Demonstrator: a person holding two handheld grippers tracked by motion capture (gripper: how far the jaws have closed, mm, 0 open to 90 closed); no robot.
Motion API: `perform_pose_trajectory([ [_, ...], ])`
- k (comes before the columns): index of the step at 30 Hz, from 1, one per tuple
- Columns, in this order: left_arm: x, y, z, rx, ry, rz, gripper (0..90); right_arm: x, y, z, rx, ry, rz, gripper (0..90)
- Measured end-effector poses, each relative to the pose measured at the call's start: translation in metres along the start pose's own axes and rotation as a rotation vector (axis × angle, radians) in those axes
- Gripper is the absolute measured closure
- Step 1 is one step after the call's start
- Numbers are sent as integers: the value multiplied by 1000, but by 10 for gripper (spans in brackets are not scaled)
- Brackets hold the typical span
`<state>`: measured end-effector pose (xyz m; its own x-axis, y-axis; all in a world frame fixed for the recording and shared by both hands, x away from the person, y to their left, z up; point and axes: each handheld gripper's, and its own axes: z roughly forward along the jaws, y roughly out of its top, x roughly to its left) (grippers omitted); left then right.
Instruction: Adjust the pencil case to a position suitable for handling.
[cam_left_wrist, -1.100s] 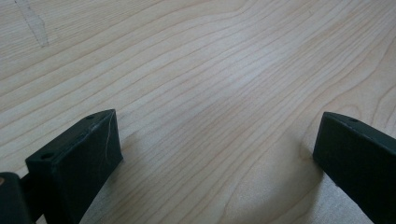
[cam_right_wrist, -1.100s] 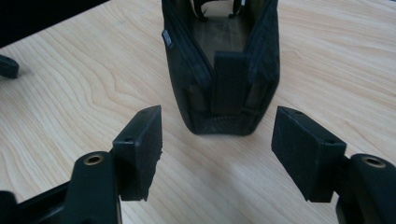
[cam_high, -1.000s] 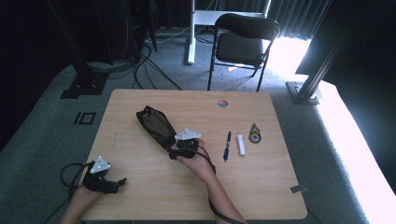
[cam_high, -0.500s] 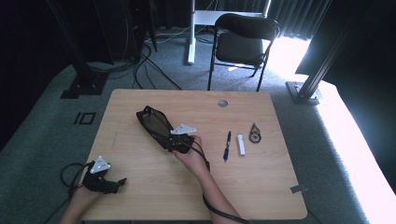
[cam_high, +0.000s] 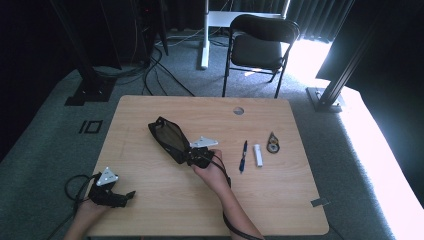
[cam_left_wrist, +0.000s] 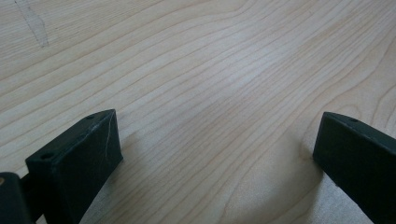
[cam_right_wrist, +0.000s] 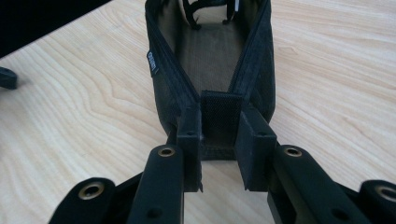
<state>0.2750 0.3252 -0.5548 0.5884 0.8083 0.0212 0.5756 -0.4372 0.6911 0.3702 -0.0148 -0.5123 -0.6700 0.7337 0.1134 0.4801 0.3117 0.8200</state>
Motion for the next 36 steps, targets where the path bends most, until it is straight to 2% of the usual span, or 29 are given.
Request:
perform_pose_trajectory([
  [4,0,0,0,-2,0,0,12,-2,-6,-8,14,6,-17,730],
  [15,0,0,0,-2,0,0,11,-5,-21,-27,15,16,4,733],
  [28,0,0,0,-2,0,0,12,-11,-40,-60,26,17,-13,733],
  [36,0,0,0,-2,1,-1,12,-20,-54,-81,14,11,35,733],
])
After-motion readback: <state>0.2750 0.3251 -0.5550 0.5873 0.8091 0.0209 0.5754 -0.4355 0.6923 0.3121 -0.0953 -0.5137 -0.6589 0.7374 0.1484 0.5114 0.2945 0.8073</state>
